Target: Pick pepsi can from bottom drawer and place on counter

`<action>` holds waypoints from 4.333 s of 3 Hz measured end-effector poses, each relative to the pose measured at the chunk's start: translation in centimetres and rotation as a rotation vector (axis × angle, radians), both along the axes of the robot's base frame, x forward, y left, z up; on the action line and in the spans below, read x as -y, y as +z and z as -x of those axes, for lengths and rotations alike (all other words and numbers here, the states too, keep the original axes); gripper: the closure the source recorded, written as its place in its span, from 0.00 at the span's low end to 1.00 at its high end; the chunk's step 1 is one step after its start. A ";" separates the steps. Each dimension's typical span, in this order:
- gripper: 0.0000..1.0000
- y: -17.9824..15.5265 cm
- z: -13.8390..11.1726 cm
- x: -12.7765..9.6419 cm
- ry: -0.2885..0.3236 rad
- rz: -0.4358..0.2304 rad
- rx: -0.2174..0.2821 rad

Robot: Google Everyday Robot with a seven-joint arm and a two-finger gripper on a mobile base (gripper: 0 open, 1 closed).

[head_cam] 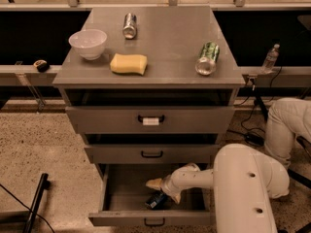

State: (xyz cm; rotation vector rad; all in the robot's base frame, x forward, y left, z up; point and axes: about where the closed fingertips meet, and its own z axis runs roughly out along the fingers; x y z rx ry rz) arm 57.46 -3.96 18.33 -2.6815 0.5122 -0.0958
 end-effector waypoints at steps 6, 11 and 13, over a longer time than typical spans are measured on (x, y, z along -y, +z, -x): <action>0.17 -5.2 0.7 0.6 -0.061 -0.009 -0.141; 0.48 -5.4 0.6 0.4 -0.066 -0.058 -0.163; 0.56 -4.7 0.5 0.3 -0.074 -0.122 -0.145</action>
Offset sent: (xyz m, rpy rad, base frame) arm -0.0012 -0.0117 -0.0375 0.0162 0.0924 -0.0673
